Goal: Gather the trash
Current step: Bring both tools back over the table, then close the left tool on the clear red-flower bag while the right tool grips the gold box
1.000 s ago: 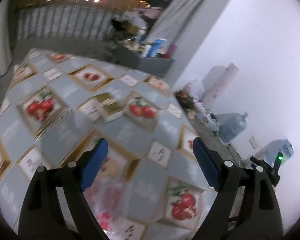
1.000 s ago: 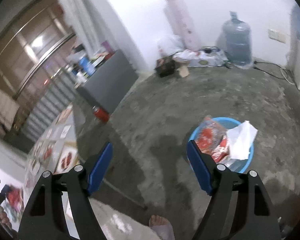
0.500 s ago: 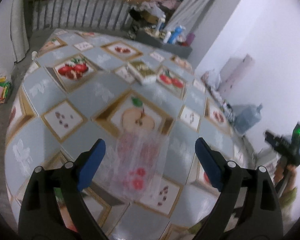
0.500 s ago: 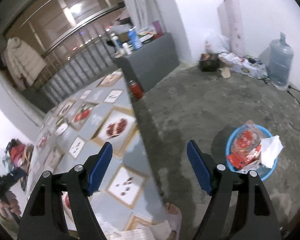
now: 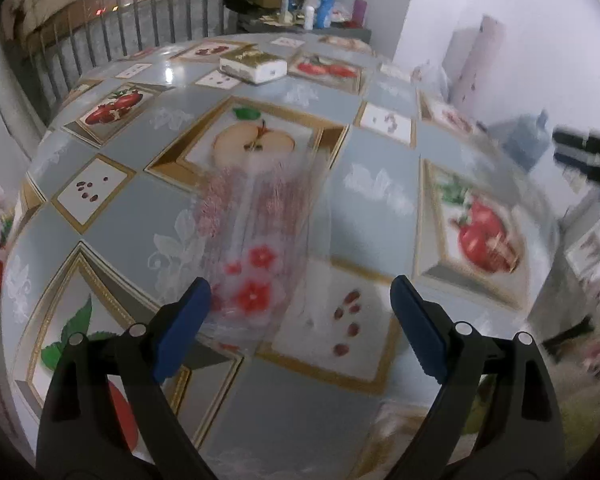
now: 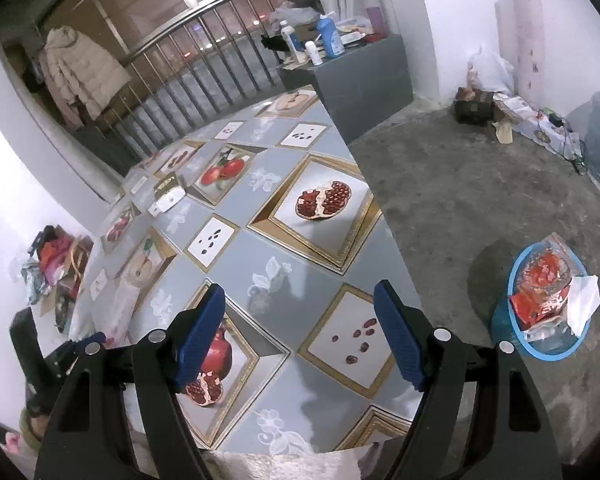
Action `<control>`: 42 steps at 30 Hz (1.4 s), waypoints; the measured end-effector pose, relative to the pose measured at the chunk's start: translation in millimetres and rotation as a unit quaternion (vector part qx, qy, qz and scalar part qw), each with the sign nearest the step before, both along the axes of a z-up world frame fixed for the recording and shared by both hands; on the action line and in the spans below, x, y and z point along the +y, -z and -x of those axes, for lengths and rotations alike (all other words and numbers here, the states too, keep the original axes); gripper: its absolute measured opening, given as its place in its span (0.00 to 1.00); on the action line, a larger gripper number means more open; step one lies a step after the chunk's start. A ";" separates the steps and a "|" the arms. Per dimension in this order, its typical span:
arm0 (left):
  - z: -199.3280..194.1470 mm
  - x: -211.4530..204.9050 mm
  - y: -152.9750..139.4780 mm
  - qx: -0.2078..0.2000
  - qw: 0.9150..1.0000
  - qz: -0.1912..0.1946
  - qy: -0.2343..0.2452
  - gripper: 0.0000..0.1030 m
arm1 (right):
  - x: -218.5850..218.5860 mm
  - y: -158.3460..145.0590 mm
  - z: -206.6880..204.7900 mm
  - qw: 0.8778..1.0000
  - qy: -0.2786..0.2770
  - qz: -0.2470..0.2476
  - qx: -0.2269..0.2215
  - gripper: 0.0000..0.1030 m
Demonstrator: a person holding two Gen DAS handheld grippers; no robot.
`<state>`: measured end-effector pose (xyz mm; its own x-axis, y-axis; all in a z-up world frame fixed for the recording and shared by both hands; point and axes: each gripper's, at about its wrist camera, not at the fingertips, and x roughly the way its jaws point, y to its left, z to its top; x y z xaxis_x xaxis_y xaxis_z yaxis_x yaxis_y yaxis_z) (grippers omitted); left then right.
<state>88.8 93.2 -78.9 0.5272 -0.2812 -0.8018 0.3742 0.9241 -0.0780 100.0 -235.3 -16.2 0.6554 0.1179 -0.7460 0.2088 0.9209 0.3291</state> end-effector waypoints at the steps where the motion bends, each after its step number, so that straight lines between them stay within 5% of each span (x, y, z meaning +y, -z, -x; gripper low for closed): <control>1: 2.2 -1.6 1.3 -0.011 1.000 -0.015 0.004 0.80 | -0.4 0.8 -0.8 1.000 0.001 -0.001 0.002 0.72; 3: 5.4 -4.4 2.1 -0.024 0.999 -0.037 0.014 0.77 | -2.5 1.5 -1.9 1.000 0.002 -0.002 0.005 0.72; 10: 3.4 6.3 -1.5 -0.030 0.999 -0.031 0.012 0.56 | -5.2 4.5 -4.3 1.000 0.008 -0.010 0.007 0.72; 17: 5.1 5.9 -2.2 -0.037 0.998 -0.030 0.027 0.45 | -7.3 4.1 -3.0 1.000 0.009 -0.022 0.003 0.72; 19: 4.7 8.2 -3.0 -0.039 0.999 -0.021 0.028 0.33 | -8.4 3.4 -2.9 1.000 0.009 -0.026 0.002 0.72; 24: -2.9 15.7 -3.3 -0.036 0.999 -0.005 0.024 0.22 | -5.4 1.8 -8.7 0.999 0.001 -0.034 0.002 0.72; 25: -5.6 17.9 -3.4 -0.035 0.999 -0.001 0.022 0.11 | -3.1 0.5 -11.6 0.999 -0.003 -0.033 0.002 0.72; 35: -62.4 68.7 -3.5 -0.008 0.998 0.057 -0.030 0.05 | 39.3 -1.0 -80.6 0.995 -0.091 -0.036 0.000 0.72; 42: -124.9 108.8 -2.8 0.023 0.991 0.102 -0.080 0.04 | 113.0 6.1 -164.0 0.980 -0.197 0.021 -0.001 0.72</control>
